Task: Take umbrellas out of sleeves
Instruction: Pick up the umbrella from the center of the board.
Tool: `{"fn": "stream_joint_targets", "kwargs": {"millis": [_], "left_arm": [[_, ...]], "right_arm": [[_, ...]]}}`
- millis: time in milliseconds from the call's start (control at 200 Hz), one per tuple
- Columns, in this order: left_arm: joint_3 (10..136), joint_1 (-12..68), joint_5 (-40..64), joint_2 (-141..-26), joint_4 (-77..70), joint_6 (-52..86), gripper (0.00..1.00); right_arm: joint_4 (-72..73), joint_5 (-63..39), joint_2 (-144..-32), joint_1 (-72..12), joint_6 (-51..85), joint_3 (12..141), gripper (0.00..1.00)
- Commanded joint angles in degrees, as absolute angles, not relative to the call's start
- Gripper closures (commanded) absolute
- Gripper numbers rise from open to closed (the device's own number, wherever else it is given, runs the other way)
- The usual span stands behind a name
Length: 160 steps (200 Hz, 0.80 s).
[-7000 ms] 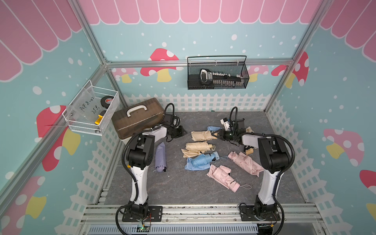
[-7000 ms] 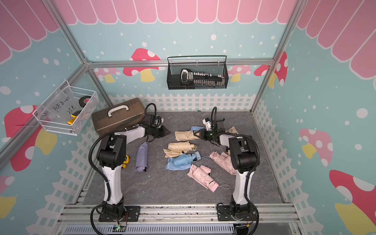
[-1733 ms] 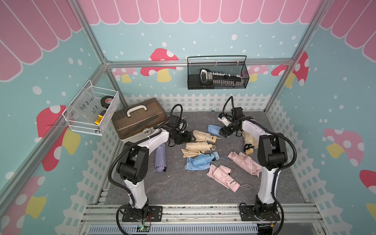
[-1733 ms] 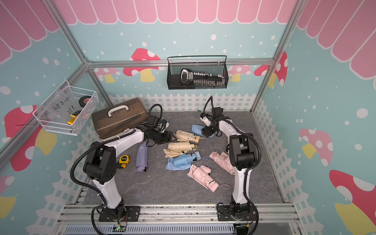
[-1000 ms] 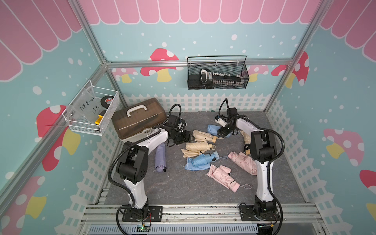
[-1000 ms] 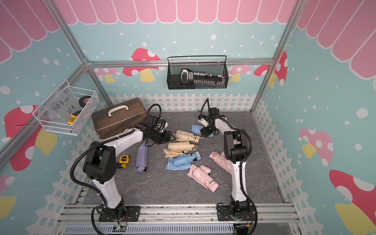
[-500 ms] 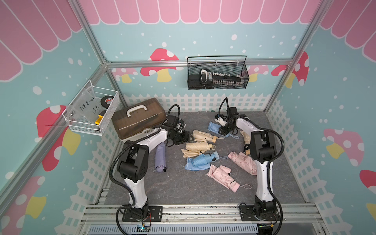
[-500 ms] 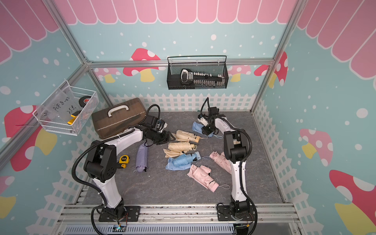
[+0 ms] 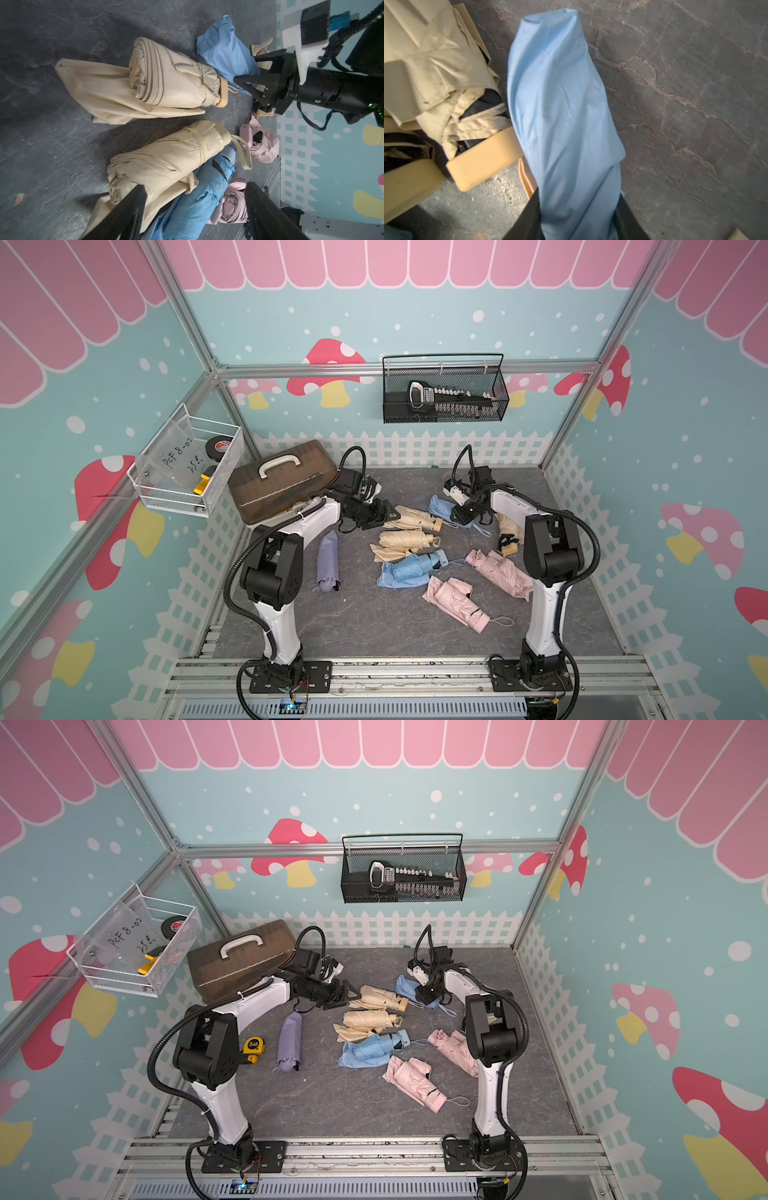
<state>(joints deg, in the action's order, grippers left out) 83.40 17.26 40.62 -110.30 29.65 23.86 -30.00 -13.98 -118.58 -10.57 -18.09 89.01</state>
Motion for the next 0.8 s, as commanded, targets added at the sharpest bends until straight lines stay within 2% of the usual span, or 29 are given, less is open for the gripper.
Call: {"fn": "stream_joint_targets", "kwargs": {"millis": [0,205,405,635,795], "left_arm": [[85.79,17.05,45.06,-112.18,27.85,25.48,0.25],[88.61,17.12,48.19,-114.12,26.55,27.18,0.25],[93.33,18.23,50.66,-118.15,25.37,28.74,0.25],[99.19,19.77,51.11,-123.86,24.78,30.97,0.24],[100.26,20.13,50.91,-125.35,24.99,31.38,0.24]], "right_arm": [[-26.17,-14.94,-113.65,-10.9,-17.07,87.65,0.85],[-23.23,-16.2,-110.32,-10.9,-15.74,84.44,0.88],[-20.2,-22.69,-106.84,-10.9,-16.05,80.99,0.92],[-18.23,-26.05,-107.58,-10.88,-12.89,79.66,1.0],[-14.94,-29.33,-108.09,-10.05,-8.67,78.66,1.0]]}}
